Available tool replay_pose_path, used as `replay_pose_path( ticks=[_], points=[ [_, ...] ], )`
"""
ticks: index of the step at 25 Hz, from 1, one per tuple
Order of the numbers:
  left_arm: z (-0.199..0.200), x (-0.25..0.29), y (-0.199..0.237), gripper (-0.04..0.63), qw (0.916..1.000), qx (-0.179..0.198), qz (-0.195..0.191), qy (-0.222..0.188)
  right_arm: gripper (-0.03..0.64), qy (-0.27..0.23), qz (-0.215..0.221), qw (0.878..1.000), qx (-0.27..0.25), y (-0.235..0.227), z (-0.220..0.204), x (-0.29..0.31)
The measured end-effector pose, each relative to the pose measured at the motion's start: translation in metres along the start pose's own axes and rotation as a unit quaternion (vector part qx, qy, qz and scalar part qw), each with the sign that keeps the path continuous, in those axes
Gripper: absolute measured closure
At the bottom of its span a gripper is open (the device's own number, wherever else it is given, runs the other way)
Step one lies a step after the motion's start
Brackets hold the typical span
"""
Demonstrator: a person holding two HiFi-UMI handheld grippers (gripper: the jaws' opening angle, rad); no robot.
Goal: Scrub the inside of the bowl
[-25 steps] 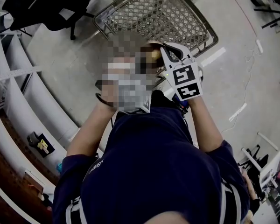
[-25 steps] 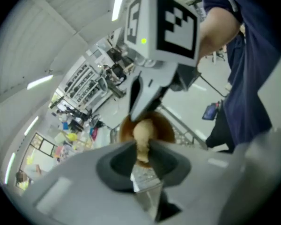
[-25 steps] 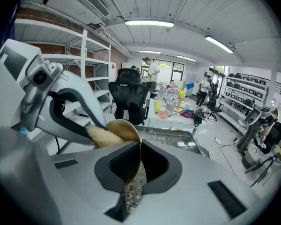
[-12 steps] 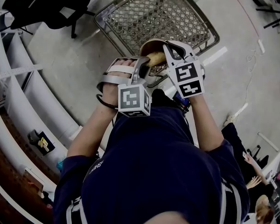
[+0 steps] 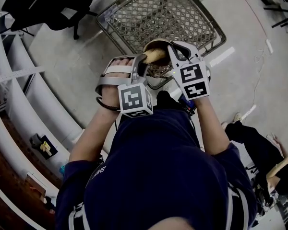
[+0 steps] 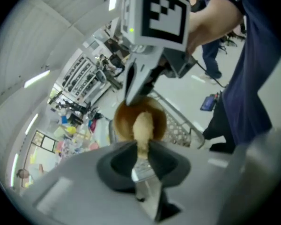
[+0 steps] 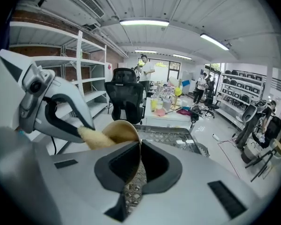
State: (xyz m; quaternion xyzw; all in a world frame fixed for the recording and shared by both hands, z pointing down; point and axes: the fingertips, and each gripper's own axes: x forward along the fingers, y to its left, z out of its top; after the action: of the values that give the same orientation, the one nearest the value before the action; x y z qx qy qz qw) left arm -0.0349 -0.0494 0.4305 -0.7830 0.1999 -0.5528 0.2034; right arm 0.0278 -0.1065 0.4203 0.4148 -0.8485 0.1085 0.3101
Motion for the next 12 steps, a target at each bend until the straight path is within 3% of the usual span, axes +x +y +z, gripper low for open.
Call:
replay_pose_path(
  ticks=[5, 12],
  points=[
    [0.016, 0.000, -0.018, 0.529, 0.9993, 0.022, -0.022, -0.018, 0.601, 0.000, 0.001, 1.000, -0.001, 0.003, 0.000, 0.000],
    [0.013, -0.006, 0.024, 0.531, 0.9993, 0.006, 0.033, -0.014, 0.601, -0.008, 0.005, 1.000, -0.003, 0.010, 0.006, -0.003]
  ],
)
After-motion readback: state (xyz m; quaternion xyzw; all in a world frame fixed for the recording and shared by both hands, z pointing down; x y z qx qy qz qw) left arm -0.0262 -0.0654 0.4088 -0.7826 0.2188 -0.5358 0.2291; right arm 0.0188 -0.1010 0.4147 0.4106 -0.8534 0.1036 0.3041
